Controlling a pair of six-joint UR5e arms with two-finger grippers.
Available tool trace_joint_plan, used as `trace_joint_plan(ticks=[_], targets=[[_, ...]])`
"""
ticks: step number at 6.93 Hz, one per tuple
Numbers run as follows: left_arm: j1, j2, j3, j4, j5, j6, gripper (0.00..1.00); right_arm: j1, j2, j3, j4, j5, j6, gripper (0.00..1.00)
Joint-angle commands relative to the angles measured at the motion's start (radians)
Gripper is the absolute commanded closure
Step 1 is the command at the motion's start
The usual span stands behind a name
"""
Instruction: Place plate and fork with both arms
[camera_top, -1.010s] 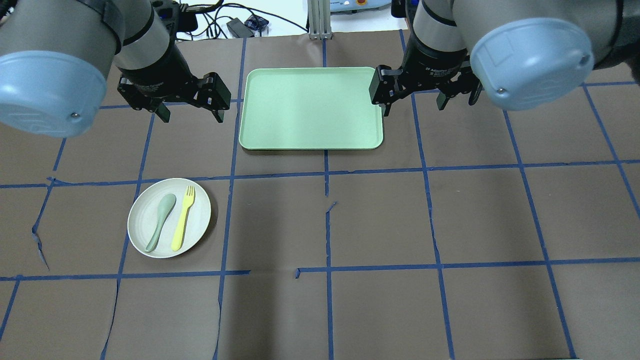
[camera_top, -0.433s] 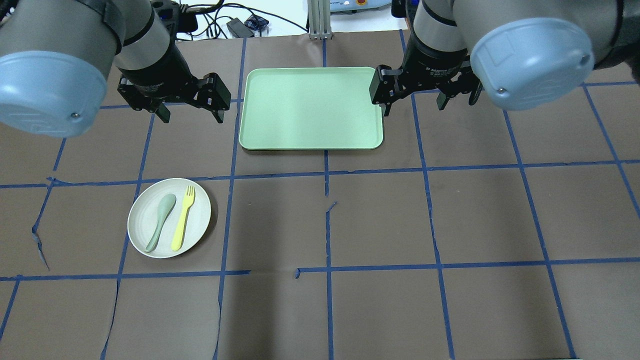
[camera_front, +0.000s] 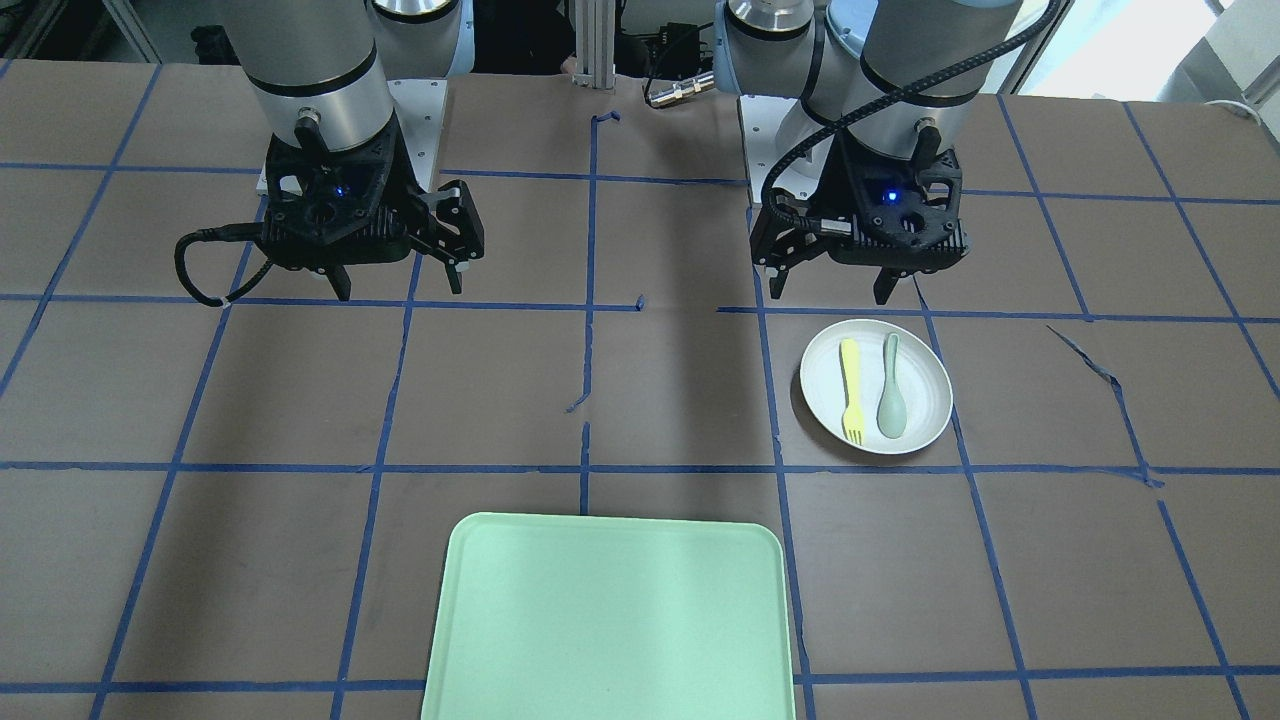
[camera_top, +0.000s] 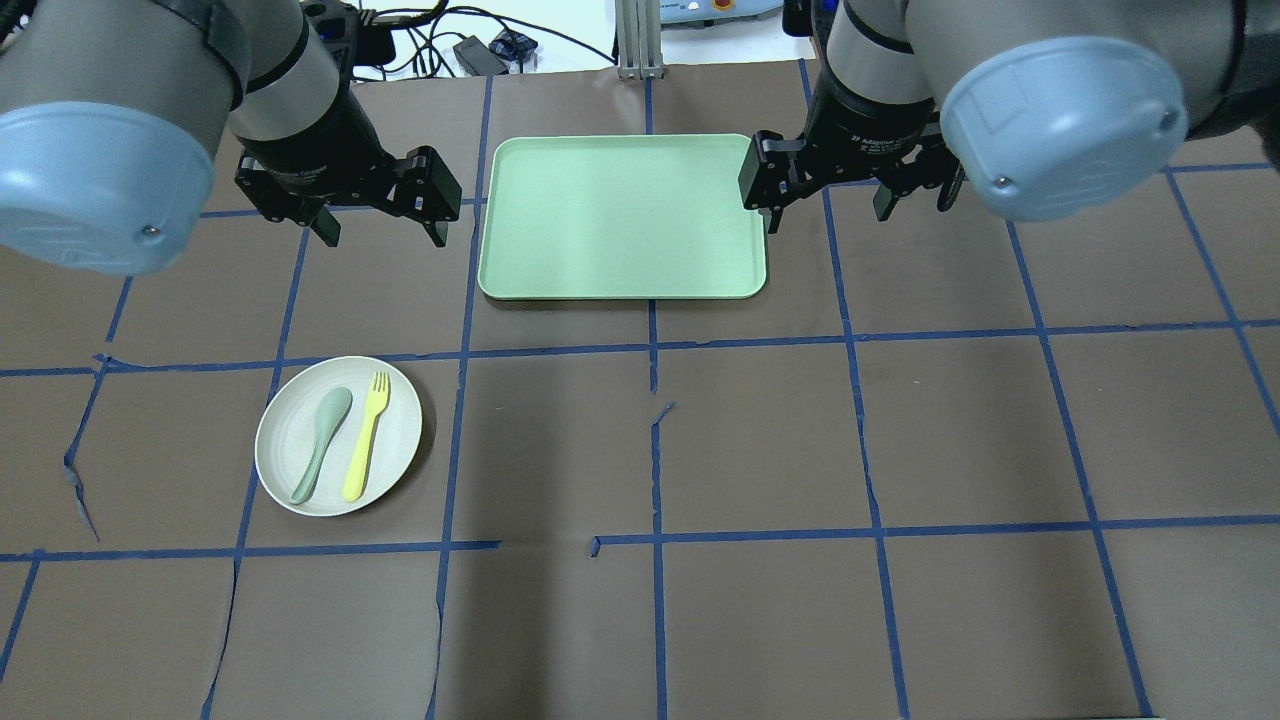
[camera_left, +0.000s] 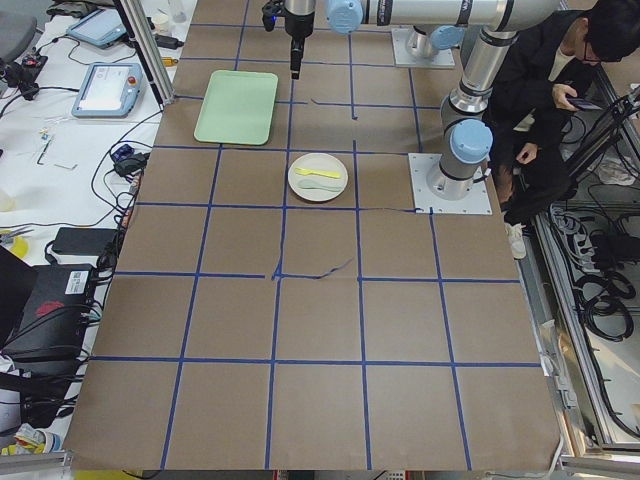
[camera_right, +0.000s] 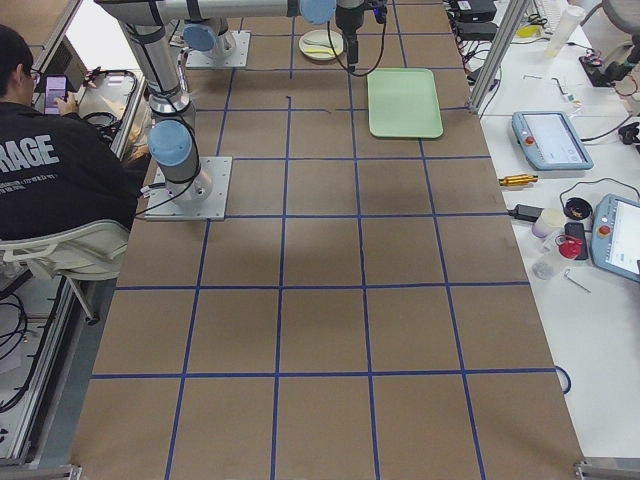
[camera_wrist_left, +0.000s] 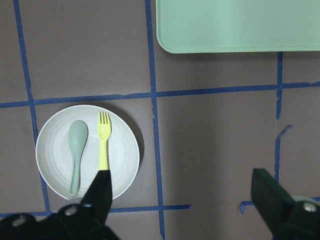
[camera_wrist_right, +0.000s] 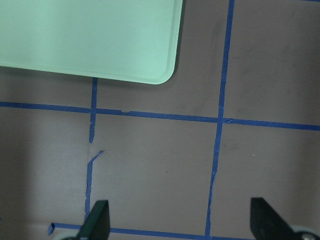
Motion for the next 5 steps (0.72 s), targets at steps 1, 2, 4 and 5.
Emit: trace_joint_plan(ticks=[1, 2, 4, 5], targets=[[0.02, -0.005, -0.004, -0.003, 0.006, 0.018, 0.0, 0.0, 0.001, -0.001, 0.0, -0.001, -0.001, 0.0], [0.085, -0.008, -0.057, 0.005, 0.003, 0.108, 0.0, 0.0, 0.001, 0.0, 0.0, -0.002, -0.002, 0.0], [0.373, -0.022, -0.257, 0.064, -0.009, 0.445, 0.02, 0.0, 0.001, 0.003, 0.0, -0.002, -0.002, 0.0], [0.466, -0.046, -0.354, 0.19, -0.009, 0.51, 0.12, 0.0, 0.001, 0.005, 0.0, -0.002, -0.003, 0.0]])
